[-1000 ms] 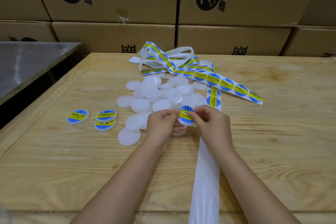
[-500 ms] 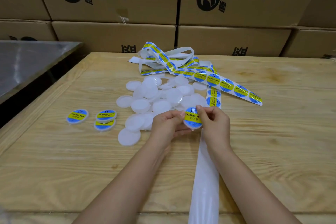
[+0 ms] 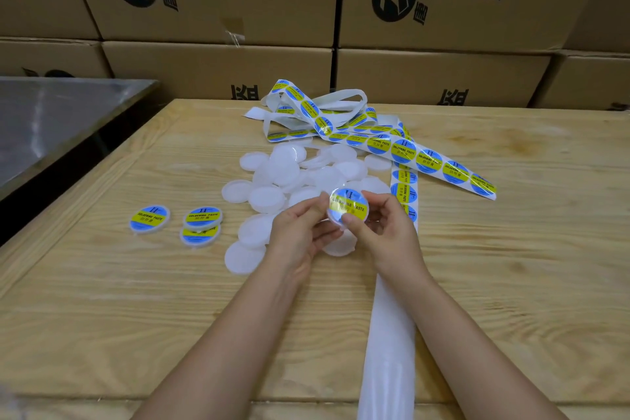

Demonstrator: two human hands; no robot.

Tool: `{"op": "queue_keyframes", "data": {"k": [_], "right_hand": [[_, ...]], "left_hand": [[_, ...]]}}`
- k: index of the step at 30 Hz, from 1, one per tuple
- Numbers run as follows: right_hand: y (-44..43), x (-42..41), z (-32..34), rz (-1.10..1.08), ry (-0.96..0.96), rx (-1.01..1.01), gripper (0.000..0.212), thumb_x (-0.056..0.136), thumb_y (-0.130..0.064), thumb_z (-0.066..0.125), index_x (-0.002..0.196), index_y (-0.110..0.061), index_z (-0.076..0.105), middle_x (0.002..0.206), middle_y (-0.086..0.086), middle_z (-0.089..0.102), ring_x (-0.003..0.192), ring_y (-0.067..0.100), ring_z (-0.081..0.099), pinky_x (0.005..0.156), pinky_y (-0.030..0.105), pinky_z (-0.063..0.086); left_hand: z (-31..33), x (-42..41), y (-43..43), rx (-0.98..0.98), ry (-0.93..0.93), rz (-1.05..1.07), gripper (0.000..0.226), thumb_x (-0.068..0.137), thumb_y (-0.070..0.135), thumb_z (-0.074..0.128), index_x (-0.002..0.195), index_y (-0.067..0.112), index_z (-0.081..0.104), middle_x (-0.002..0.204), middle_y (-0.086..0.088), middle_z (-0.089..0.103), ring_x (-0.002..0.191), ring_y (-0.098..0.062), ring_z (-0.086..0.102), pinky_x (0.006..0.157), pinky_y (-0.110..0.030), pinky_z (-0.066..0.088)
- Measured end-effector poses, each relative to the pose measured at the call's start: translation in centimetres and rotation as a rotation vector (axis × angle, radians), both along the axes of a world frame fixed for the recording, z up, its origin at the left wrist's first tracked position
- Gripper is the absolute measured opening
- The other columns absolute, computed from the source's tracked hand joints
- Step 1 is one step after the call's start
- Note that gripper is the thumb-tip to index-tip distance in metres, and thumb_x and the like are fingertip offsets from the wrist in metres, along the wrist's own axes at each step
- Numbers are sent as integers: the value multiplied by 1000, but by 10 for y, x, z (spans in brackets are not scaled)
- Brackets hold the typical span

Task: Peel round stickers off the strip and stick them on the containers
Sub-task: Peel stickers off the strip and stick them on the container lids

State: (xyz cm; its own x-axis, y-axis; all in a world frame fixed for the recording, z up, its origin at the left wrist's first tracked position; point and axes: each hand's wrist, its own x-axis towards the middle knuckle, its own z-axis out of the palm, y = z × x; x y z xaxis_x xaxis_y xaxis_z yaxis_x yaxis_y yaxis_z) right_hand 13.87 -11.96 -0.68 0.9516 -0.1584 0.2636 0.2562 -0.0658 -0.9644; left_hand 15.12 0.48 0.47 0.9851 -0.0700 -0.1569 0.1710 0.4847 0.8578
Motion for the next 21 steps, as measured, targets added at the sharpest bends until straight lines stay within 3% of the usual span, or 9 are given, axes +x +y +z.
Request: {"op": "queue_keyframes", "data": {"k": [5,9,13,15,17,19,21], "right_hand": [[-11,1,5,-93,-30,24,11,86,-6,65,77,-13,64,74,-9,68,56,2,57,58,17,47],[-11,-2,1,-192,-49,-121,11,85,-14,67,74,-14,66,69,-7,69,57,7,57,63,30,50],[-12,-2,1,-184,-68,-215,12,89,-15,61,80,-21,67,63,-12,65,57,5,58,63,30,49],[-19,1,1,-194,-55,-288,15,92,-17,57,103,-23,65,73,-14,66,68,4,61,67,22,48],[-31,5,0,-209,8,-460,34,93,-19,54,127,-19,54,99,-8,67,89,12,62,75,17,44],[-45,10,-5,-213,76,-713,41,94,-17,52,135,-14,48,124,2,61,112,24,55,88,25,38],[-55,13,-10,-190,148,-869,42,95,-17,49,137,-11,46,134,8,54,121,27,48,95,29,35]], "left_hand": [[0,2,1,212,-77,-10,15,92,19,57,84,15,69,74,-3,72,64,-14,65,48,-22,50],[-2,-3,-8,248,-101,-54,14,91,20,59,100,14,67,82,-1,72,69,-12,67,49,-24,52],[-2,-4,-10,256,-143,-7,19,88,10,62,106,7,65,78,0,72,64,-11,67,48,-25,53],[1,0,-3,281,-168,102,15,90,7,57,103,10,65,79,1,68,62,-7,65,46,-24,52],[5,7,10,356,-210,317,18,92,6,53,97,18,65,85,0,65,65,-7,62,51,-24,52],[8,14,33,527,-310,567,20,90,5,54,97,19,66,95,-2,67,80,-12,61,70,-30,51],[8,21,60,784,-392,748,23,87,5,55,103,15,68,105,-3,69,95,-20,61,86,-34,47]]}}
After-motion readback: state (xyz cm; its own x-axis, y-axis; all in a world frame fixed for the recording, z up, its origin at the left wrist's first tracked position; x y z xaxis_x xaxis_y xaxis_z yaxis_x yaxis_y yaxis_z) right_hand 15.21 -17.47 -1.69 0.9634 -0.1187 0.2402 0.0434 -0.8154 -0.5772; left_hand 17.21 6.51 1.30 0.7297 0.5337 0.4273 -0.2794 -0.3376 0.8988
